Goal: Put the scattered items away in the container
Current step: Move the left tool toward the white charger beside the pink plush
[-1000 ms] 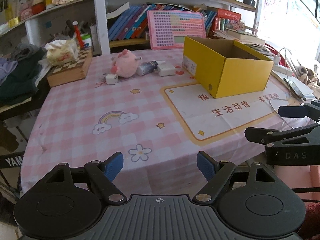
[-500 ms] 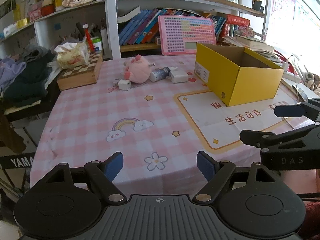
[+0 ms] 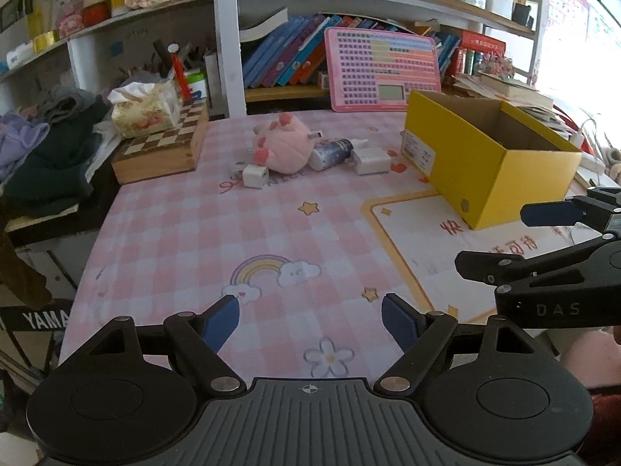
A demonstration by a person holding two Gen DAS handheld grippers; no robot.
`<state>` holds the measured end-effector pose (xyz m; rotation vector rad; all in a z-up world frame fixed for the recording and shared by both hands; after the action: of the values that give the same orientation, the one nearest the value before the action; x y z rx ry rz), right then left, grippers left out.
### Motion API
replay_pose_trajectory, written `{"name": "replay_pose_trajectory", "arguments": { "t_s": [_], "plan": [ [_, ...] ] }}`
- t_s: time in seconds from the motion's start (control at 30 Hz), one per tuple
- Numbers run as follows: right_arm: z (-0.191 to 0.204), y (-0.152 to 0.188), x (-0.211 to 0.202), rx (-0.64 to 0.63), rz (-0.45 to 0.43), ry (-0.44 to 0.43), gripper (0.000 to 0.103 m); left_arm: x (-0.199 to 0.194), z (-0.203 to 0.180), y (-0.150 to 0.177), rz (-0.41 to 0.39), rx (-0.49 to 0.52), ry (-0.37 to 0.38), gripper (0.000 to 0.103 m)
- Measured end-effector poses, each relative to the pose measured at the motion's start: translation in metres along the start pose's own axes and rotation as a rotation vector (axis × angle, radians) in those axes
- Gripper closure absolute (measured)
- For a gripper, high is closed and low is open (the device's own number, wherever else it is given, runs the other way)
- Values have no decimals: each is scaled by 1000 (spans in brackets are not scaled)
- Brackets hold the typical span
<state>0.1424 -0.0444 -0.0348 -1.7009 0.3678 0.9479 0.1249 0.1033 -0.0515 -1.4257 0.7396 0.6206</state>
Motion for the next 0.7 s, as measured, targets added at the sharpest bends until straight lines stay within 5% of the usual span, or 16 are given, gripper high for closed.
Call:
{"name": "replay_pose_trajectory", "arguments": {
  "t_s": [0.7],
  "plan": [
    [-22, -97, 117, 100, 25, 58, 30, 101, 45, -109, -46, -36, -36, 22]
  ]
}}
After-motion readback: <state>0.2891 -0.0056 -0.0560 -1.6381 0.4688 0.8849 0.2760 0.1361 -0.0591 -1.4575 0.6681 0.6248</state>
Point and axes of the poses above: each gripper's, at about its wrist camera, not at the fingertips, and x roughly the way its jaws point, z to its left, y to its underside, the point moved 6 cm from there along x, roughly the way its jaws point, and after that the axes turned 7 degrees about z, right-handed, at the moved point
